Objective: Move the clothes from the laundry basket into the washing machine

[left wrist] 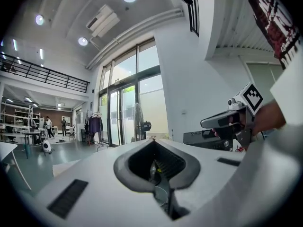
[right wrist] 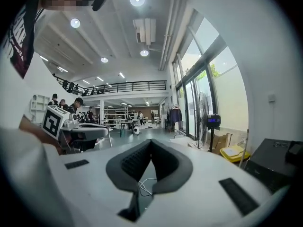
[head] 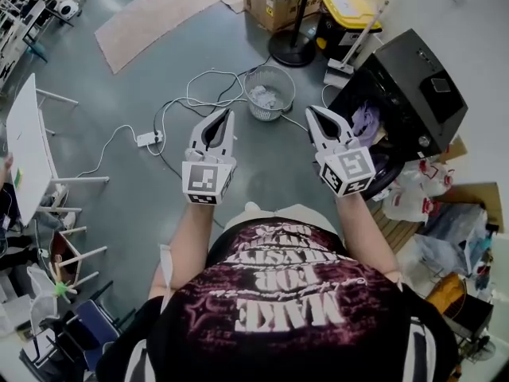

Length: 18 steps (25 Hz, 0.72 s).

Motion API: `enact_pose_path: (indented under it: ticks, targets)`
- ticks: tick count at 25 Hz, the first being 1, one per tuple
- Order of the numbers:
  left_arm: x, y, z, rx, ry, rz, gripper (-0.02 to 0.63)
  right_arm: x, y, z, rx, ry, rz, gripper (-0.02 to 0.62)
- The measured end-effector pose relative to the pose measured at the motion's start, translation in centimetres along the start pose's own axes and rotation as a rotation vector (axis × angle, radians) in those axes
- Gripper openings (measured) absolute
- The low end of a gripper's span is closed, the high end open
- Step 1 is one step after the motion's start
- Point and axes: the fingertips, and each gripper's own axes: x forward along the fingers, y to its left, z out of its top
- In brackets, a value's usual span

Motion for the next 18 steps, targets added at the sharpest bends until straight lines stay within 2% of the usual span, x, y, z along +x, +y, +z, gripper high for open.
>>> enact_pose_path:
  ticks: [3,11,14,18]
  targets:
    - [0.0,0.8,-0.4,0.005,-0.001,-0.022,0.005,0.6,0.8,0.0,-0.005,-0.002,-0.015,0.005]
    - [0.9,2.7,-2.7,-0.028,-0.015,-0.01,0.005,2.1,0.8,-2.1,-0.043,0.009,-0.033,0.005]
    - [2.4,2.7,-5.5,-0.021,-0.008,-0.007,0.005,3.1,0.1,-3.7,-0.035,0.005,-0.027,0.005]
    - [4.7,2.6,-10.6,0.007,0.057,-0.01,0.005,5.5,-1.4,-6.8,-0.011,0.003,-0.011,0.005]
